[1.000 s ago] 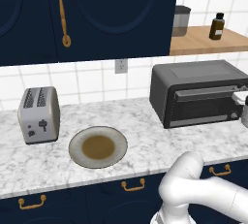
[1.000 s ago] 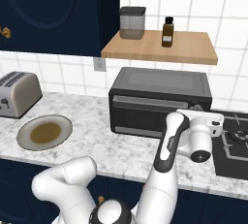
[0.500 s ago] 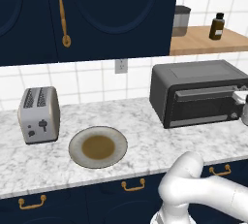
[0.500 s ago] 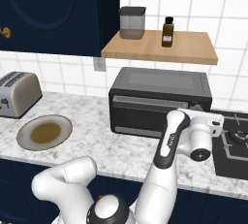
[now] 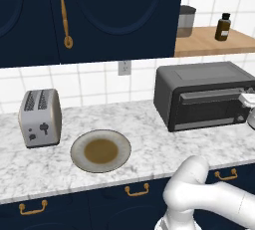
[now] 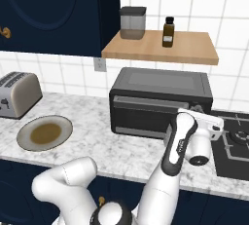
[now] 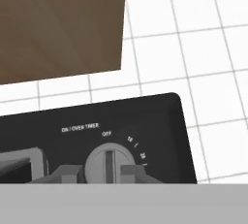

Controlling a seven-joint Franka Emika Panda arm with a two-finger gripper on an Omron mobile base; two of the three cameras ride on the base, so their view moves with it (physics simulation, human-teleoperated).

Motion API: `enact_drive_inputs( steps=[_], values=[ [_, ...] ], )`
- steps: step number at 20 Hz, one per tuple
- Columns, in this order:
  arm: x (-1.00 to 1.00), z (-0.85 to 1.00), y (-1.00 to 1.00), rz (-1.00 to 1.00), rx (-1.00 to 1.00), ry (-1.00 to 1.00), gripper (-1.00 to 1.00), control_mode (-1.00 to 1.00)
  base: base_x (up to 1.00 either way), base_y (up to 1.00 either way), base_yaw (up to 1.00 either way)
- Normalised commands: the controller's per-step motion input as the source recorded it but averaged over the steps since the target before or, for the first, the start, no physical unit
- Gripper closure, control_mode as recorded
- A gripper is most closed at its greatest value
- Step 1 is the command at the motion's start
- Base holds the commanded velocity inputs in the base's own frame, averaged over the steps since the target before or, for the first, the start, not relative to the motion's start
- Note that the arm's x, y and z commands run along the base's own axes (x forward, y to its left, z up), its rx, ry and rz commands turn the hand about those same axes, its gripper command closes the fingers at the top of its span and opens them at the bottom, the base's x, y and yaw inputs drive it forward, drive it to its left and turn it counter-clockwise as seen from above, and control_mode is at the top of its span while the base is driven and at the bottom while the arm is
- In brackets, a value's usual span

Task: Pick up the kebab skewer and baguette bread, and place them inside the toaster oven. Close the toaster oven door and start by setting the timer.

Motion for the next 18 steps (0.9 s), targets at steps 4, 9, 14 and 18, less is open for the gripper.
enact_drive_inputs(
  steps=[4, 9, 14, 18],
  values=[
    [0.38, 0.20, -0.26, -0.04, 0.33, 0.00, 1.00, -1.00, 0.00, 0.00, 0.00],
    [0.25, 0.29, -0.26, -0.08, 0.37, 0.01, 1.00, -1.00, 0.00, 0.00, 0.00],
    [0.13, 0.19, -0.18, -0.08, 0.46, 0.00, 1.00, -1.00, 0.00, 0.00, 0.00],
    [0.12, 0.21, -0.15, -0.10, 0.51, 0.01, 1.00, -1.00, 0.00, 0.00, 0.00]
  ],
)
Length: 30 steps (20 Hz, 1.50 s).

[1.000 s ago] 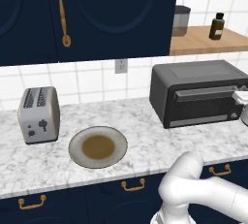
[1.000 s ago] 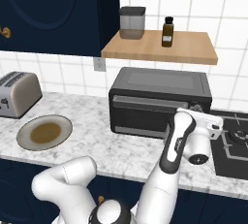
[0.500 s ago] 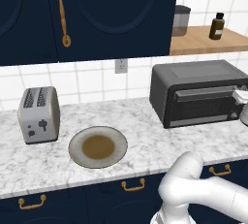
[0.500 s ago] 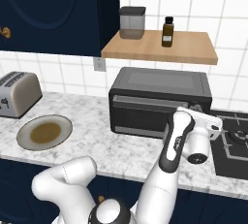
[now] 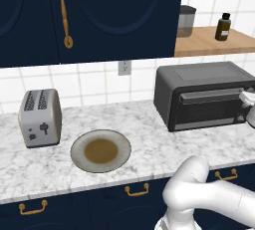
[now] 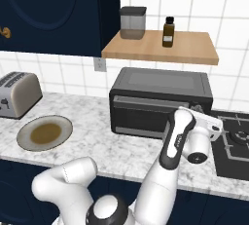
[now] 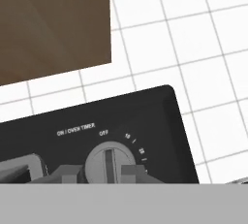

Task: Pick up the kebab skewer and baguette bread, and place them inside the toaster oven. Close the toaster oven door and start by setting the timer.

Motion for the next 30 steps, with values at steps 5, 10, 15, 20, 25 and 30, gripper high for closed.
enact_drive_inputs(
  steps=[5, 10, 15, 20, 25, 30],
  values=[
    [0.20, 0.22, -0.13, -0.12, 0.53, 0.01, 1.00, -1.00, 0.00, 0.00, 0.00],
    [0.25, 0.14, -0.08, -0.16, 0.54, 0.00, 1.00, -1.00, 0.00, 0.00, 0.00],
    [0.23, 0.20, -0.03, -0.24, 0.52, 0.01, 1.00, -1.00, 0.00, 0.00, 0.00],
    [0.35, 0.43, -0.12, -0.22, 0.48, 0.07, 1.00, -1.00, 0.00, 0.00, 0.00],
    [0.27, 0.56, -0.17, -0.20, 0.50, 0.13, 1.00, -1.00, 0.00, 0.00, 0.00],
    [0.21, 0.56, -0.21, -0.20, 0.49, 0.20, 1.00, -1.00, 0.00, 0.00, 0.00]
  ],
)
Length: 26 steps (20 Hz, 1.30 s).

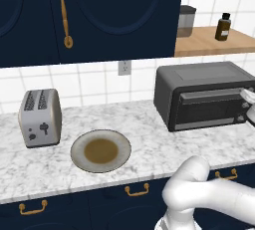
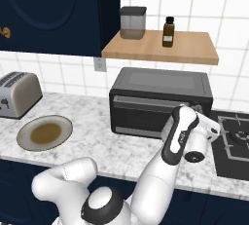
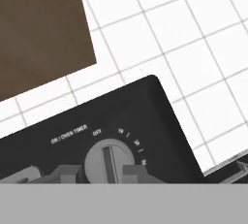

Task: Pick up the kebab skewer and baguette bread, and place them inside the toaster oven. Close the toaster oven door and start by setting the timer.

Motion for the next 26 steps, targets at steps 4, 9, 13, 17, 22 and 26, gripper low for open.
enact_drive_inputs(
  steps=[4, 9, 13, 17, 22, 26],
  values=[
    [0.20, 0.51, -0.14, -0.26, 0.53, 0.14, 1.00, -1.00, 0.00, 0.00, 0.00],
    [0.23, 0.35, -0.17, -0.31, 0.54, 0.09, 1.00, -1.00, 0.00, 0.00, 0.00],
    [0.29, 0.14, -0.09, -0.30, 0.53, 0.01, 1.00, -1.00, 0.00, 0.00, 0.00],
    [0.31, 0.00, -0.04, -0.28, 0.51, 0.00, 1.00, -1.00, 0.00, 0.00, 0.00],
    [0.35, 0.00, -0.01, -0.24, 0.50, 0.00, 1.00, -1.00, 0.00, 0.00, 0.00],
    [0.28, 0.00, -0.01, -0.23, 0.46, 0.00, 1.00, -1.00, 0.00, 0.00, 0.00]
  ],
)
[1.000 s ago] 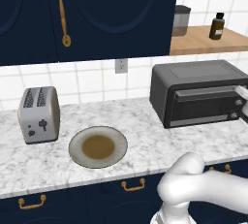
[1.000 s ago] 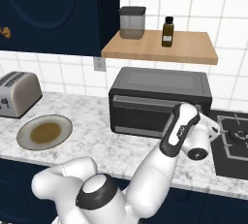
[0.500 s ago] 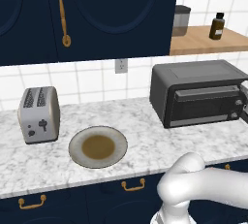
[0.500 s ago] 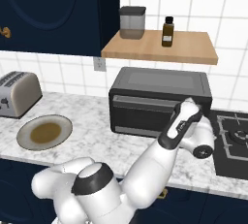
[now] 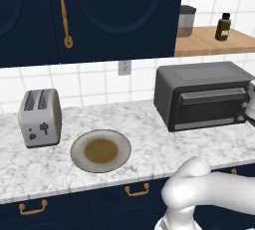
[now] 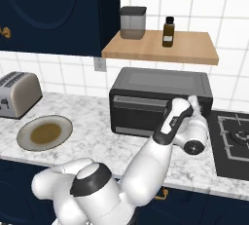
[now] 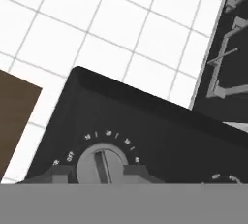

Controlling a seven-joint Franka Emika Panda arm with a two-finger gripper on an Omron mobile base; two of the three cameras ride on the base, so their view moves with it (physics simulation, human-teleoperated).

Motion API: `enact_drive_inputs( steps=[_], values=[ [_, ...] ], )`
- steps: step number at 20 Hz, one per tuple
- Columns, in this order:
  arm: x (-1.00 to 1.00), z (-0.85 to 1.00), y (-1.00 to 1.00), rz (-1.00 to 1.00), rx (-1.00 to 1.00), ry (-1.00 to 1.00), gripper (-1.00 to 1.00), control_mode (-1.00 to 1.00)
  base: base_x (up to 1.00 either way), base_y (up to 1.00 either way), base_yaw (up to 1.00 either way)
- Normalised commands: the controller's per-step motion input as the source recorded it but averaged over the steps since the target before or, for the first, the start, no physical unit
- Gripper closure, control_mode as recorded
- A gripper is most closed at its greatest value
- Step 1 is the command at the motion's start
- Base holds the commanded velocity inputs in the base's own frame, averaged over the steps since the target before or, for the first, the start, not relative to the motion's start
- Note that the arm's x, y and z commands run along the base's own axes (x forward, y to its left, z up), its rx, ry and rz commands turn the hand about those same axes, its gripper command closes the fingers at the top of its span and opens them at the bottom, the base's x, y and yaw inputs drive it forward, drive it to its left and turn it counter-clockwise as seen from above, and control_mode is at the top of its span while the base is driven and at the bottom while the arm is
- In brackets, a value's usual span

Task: Pick up the kebab skewer and baguette bread, and place them inside the toaster oven. Close the toaster oven door and start by setting the timer.

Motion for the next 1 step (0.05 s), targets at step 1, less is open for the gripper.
enact_drive_inputs(
  steps=[1],
  values=[
    [0.21, 0.00, -0.09, -0.22, 0.43, 0.00, 1.00, -1.00, 0.00, 0.00, 0.00]
  ],
)
